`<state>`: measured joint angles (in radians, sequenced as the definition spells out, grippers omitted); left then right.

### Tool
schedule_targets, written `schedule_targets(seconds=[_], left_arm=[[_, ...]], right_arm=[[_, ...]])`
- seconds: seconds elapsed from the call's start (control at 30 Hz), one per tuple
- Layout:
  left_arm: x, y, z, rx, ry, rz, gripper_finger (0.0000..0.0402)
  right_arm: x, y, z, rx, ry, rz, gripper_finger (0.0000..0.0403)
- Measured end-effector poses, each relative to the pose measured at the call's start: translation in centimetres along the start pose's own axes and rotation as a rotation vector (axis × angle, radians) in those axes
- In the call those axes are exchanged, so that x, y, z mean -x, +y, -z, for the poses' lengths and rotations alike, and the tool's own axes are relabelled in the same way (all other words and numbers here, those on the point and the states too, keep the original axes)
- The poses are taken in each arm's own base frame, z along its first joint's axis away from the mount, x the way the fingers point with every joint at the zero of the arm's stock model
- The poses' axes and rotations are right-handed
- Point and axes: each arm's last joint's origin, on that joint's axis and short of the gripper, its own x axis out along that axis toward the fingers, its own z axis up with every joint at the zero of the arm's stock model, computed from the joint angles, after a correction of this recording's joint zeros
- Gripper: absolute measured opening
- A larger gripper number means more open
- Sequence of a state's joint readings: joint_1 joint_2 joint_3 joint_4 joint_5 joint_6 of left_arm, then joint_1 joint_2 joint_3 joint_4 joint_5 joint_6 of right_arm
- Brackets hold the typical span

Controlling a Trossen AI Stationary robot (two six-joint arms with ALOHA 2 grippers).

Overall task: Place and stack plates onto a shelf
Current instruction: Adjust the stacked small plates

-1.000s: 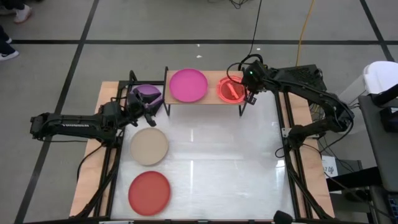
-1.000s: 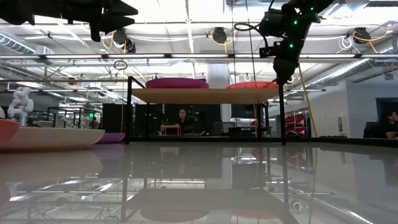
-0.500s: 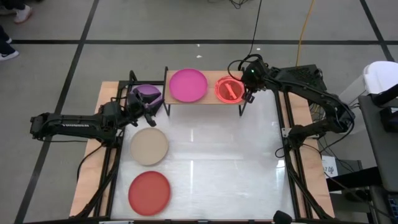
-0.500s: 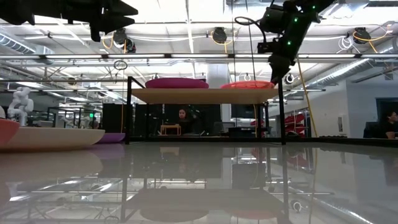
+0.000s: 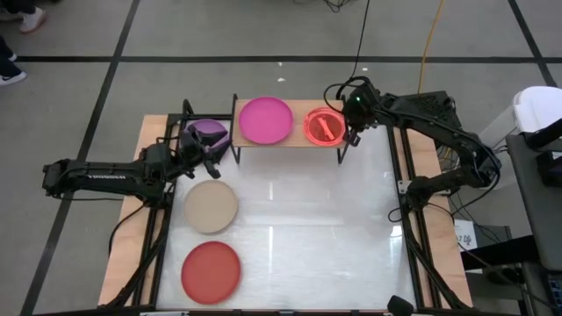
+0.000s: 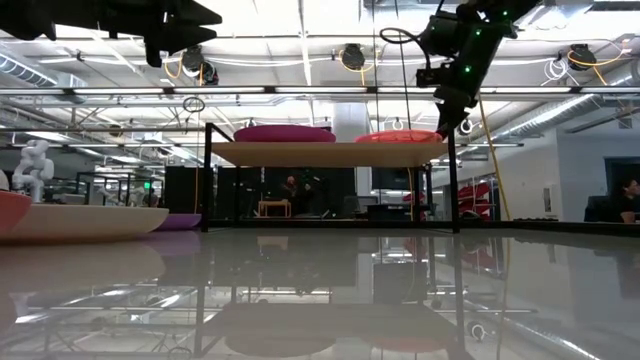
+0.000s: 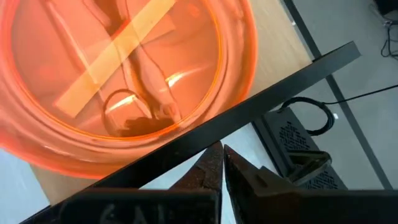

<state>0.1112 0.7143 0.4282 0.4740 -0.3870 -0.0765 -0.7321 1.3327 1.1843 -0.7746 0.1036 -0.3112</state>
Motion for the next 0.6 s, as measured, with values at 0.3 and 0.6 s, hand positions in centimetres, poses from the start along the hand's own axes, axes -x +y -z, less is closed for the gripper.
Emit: schedule_targets(seconds=[0.3, 0.6], left_arm=[[0.0, 0.0, 0.0, -0.001, 0.001, 0.0, 0.017], [0.0, 0.0, 0.0, -0.004, 0.003, 0.0, 0.017]], right_arm=[[-1.0, -1.1, 1.0, -0.055, -0.013, -0.065, 0.0], [-2.0, -2.6, 1.9, -0.14, -0.117, -0.212, 0.0]])
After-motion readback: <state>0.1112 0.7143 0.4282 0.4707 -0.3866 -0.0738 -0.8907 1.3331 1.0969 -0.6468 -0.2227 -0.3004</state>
